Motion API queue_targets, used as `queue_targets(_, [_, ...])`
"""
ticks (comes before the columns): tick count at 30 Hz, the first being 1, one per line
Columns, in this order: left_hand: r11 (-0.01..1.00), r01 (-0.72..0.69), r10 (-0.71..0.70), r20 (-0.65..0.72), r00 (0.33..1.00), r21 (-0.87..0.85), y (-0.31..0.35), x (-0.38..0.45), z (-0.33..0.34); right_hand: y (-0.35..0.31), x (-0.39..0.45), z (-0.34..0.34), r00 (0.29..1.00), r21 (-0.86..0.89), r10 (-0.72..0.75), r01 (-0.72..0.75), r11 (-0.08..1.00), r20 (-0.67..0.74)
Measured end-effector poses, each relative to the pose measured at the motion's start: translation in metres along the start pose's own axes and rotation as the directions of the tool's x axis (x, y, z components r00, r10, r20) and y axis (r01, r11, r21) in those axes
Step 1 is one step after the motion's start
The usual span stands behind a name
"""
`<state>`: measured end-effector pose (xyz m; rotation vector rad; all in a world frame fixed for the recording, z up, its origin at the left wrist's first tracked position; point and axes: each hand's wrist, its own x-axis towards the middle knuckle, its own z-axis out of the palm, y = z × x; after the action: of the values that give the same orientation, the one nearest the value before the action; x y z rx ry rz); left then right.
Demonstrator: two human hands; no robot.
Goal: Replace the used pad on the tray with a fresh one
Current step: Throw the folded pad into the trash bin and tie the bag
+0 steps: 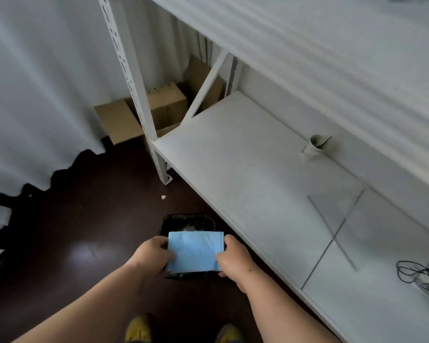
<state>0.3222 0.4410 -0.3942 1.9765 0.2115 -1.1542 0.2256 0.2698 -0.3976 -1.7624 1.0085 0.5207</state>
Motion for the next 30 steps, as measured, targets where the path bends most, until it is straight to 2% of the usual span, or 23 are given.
queue_targets(8, [0.989, 0.009, -0.001, -0.052, 0.999, 0.148, -0.092, 0.153, 0.021, 0.073, 0.138, 0.082, 0.998, -0.037, 0.064, -0.063, 0.997, 0.013])
queue_targets(14, [0.946, -0.026, 0.056, -0.083, 0.995, 0.323, -0.128, 0.233, 0.039, 0.099, 0.211, 0.112, 0.998, -0.112, 0.060, -0.063, 0.992, -0.025])
queue_targets(17, [0.882, -0.081, 0.139, -0.092, 0.986, 0.464, -0.135, 0.252, 0.043, 0.106, 0.234, 0.120, 0.998, -0.214, 0.016, -0.028, 0.976, -0.057])
queue_targets(20, [0.833, -0.114, 0.265, -0.209, 0.941, 0.541, -0.142, 0.261, 0.044, 0.111, 0.247, 0.124, 0.993, -0.245, -0.044, 0.017, 0.969, -0.106])
queue_targets(23, [0.896, -0.119, 0.308, -0.406, 0.860, 0.428, -0.150, 0.269, 0.037, 0.116, 0.254, 0.119, 0.954, -0.234, -0.122, 0.057, 0.971, -0.273])
queue_targets(24, [0.921, -0.117, 0.294, -0.465, 0.835, 0.372, -0.154, 0.276, 0.034, 0.120, 0.256, 0.115, 0.929, -0.222, -0.130, 0.054, 0.974, -0.345])
queue_targets(26, [0.972, -0.072, 0.183, -0.527, 0.830, 0.225, -0.162, 0.288, 0.028, 0.132, 0.266, 0.109, 0.882, -0.143, -0.081, 0.016, 0.990, -0.464])
queue_targets(28, [0.997, 0.036, -0.001, -0.487, 0.873, 0.063, -0.173, 0.300, 0.025, 0.149, 0.278, 0.107, 0.878, 0.000, 0.103, -0.116, 0.993, -0.468])
queue_targets(30, [0.985, 0.150, -0.170, -0.355, 0.919, -0.082, -0.182, 0.304, 0.026, 0.163, 0.286, 0.110, 0.899, 0.239, 0.318, -0.251, 0.938, -0.303])
